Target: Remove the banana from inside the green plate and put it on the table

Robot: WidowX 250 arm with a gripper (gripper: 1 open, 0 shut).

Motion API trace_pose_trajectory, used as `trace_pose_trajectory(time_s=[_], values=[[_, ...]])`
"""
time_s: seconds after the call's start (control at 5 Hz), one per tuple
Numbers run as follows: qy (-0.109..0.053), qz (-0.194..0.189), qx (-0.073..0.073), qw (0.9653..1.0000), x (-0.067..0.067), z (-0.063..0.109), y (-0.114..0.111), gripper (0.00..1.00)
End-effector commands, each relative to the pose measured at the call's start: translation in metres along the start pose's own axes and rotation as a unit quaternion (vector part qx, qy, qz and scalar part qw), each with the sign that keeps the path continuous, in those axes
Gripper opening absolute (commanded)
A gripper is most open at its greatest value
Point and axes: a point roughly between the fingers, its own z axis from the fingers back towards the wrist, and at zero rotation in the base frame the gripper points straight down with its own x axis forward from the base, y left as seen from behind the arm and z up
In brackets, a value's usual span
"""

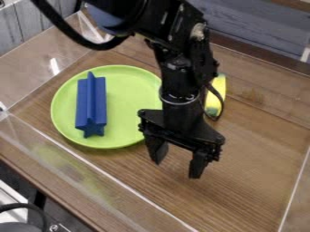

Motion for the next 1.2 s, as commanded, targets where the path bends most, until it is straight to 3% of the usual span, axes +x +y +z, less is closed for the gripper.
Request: trace_pose_trajectory(time_s=[0.0,0.6,1.0], values=[[-0.014,-0.001,-0.007,0.9999,0.009,0.01,0.0,1.0],[-0.029,-0.02,-0.012,0.9993,0.025,0.015,0.013,1.0],[-0.063,-0.016,-0.016,0.9978,0.059,0.031,0.007,1.0]])
